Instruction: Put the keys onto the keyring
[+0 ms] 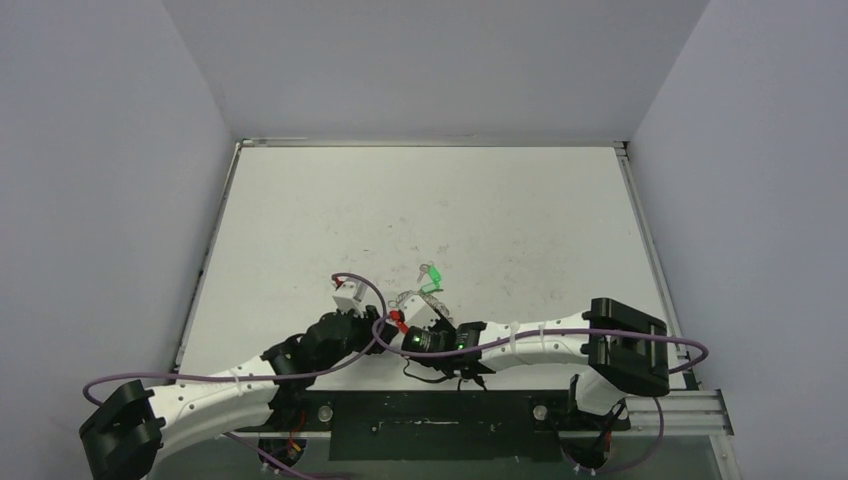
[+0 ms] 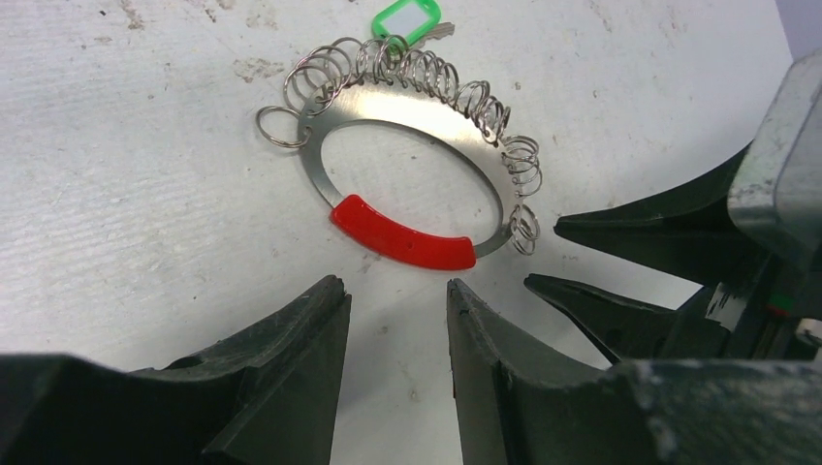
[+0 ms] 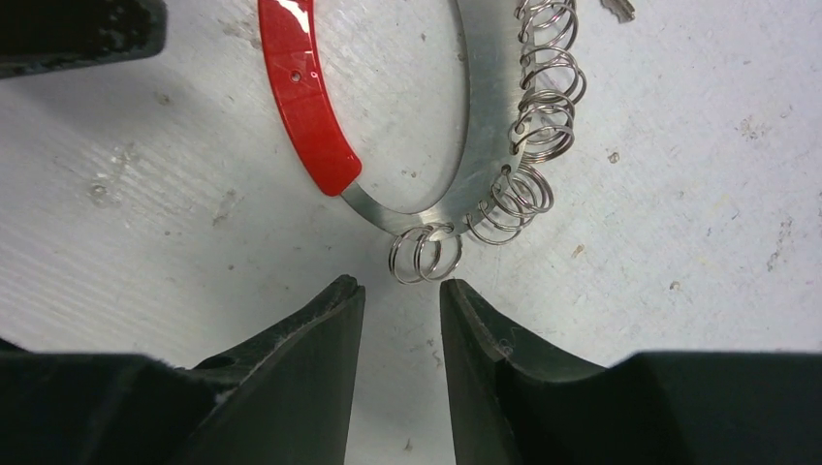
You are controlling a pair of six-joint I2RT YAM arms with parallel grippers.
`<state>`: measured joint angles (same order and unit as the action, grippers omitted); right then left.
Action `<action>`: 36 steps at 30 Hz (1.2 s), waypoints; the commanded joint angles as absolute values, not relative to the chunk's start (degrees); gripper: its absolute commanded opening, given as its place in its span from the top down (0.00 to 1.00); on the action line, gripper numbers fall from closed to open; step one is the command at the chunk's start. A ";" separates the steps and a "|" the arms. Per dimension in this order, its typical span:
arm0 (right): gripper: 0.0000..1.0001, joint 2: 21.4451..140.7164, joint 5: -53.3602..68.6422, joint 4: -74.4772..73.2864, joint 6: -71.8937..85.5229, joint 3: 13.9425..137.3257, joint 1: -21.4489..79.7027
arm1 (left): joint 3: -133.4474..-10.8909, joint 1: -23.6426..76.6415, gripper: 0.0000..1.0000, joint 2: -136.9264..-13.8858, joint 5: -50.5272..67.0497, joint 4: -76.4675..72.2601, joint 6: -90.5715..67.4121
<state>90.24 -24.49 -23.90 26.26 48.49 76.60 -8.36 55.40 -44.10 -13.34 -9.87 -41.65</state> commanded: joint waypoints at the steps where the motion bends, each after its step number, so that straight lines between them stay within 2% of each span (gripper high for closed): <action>1: 0.66 92.25 -27.25 -24.05 26.20 49.34 76.91 | -8.59 55.20 0.60 -43.83 -14.46 -9.72 -42.10; 11: 0.91 93.80 -26.08 -21.84 25.47 48.96 76.26 | -9.58 55.20 0.60 -47.02 -13.55 -11.02 -41.51; 15: 1.00 89.80 -20.43 -18.39 25.04 46.94 73.44 | -9.68 55.20 0.60 -47.67 -13.27 -11.03 -41.40; 21: 1.00 80.32 -6.05 -10.92 26.07 41.14 64.92 | -9.60 55.24 0.60 -47.80 -13.05 -11.31 -41.36; 28: 1.00 74.06 4.09 -6.82 28.90 36.07 55.95 | -10.59 55.20 0.60 -49.48 -12.14 -12.79 -40.49; 32: 0.86 75.75 4.50 -7.86 28.66 35.59 54.48 | -13.24 55.20 0.60 -52.81 -9.68 -13.56 -39.03; 36: 0.86 77.43 6.45 -5.75 30.22 34.08 52.91 | -18.40 55.11 0.59 -58.42 -6.02 -13.66 -38.15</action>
<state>76.07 3.18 -9.76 28.32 35.42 54.15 -11.64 55.37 -54.63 -10.22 -10.04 -39.97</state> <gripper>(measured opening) 0.153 0.401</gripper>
